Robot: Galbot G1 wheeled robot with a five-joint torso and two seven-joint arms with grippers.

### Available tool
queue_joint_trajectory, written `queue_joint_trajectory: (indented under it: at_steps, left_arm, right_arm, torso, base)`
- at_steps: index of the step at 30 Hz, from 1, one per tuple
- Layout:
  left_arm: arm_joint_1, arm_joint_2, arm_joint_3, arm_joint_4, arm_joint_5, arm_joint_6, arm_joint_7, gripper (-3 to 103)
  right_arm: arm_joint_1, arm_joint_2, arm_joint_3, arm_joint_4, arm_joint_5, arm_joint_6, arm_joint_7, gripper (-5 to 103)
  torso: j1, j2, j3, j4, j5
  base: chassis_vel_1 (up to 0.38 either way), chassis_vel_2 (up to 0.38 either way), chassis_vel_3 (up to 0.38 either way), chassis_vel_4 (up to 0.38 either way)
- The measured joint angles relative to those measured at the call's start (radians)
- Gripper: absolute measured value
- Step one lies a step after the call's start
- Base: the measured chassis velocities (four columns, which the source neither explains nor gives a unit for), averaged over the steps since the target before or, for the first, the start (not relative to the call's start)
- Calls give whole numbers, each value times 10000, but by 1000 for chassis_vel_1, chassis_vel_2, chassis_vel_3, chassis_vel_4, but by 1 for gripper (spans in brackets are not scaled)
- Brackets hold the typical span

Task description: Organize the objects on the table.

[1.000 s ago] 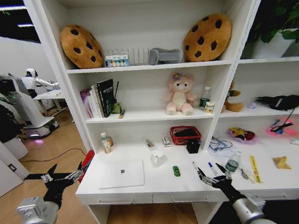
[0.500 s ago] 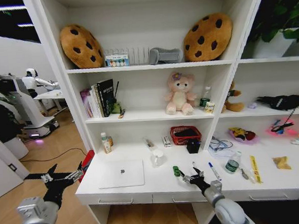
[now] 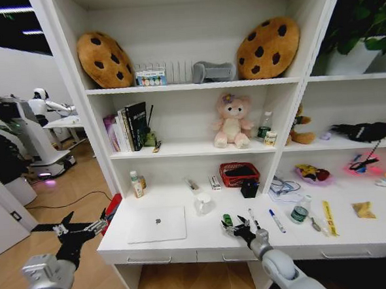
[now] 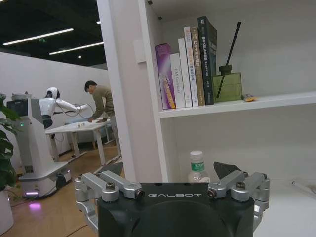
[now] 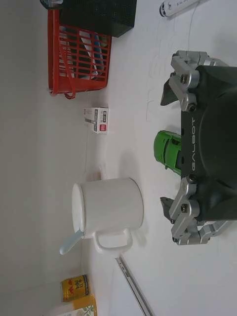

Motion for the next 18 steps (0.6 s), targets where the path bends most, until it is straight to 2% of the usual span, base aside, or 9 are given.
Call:
queue_joint_trajectory:
  at_steps: [1, 6, 9, 11, 12, 13, 16, 18]
  left_arm:
    - [1, 0, 0, 0, 0, 0, 0, 100]
    - [0, 0, 0, 0, 0, 0, 0, 100]
    - [0, 0, 0, 0, 0, 0, 0, 100]
    - [0, 0, 0, 0, -1, 0, 0, 100]
    - [1, 0, 0, 0, 0, 0, 0, 100]
    - [0, 0, 0, 0, 0, 0, 0, 100]
    - [0, 0, 0, 0, 0, 0, 0, 100]
    - [0, 0, 0, 0, 0, 0, 0, 100]
  right_arm:
    - [80, 4, -81, -21, -5, -21, 94, 103]
    - [-38, -37, -116, -32, -46, -79, 141, 94]
    - [-129, -49, -55, -53, -97, -69, 142, 78]
    - [-144, -50, -41, -53, -103, -62, 143, 78]
    - [-157, -50, -31, -53, -109, -53, 144, 73]
    - [-166, -50, -11, -53, -129, -31, 140, 61]
    - [-183, -47, 11, -56, -151, -16, 139, 56]
    - [-231, -48, 54, -36, -167, 3, 132, 45]
  torso:
    - [0, 0, 0, 1, 0]
    - [0, 0, 0, -1, -1]
    - [-1, 1, -1, 0, -2]
    - [-1, 1, -1, -1, -2]
    - [-1, 1, -1, -1, -1]
    - [-1, 1, -1, 0, 0]
    - [-1, 1, -1, 0, 0]
    - [-1, 1, -1, 0, 0]
  base:
    - [0, 0, 0, 0]
    - [0, 0, 0, 0]
    - [0, 0, 0, 0]
    - [0, 0, 0, 0]
    - [0, 0, 0, 0]
    - [0, 0, 0, 0]
    - [0, 0, 0, 0]
    - [0, 0, 0, 0]
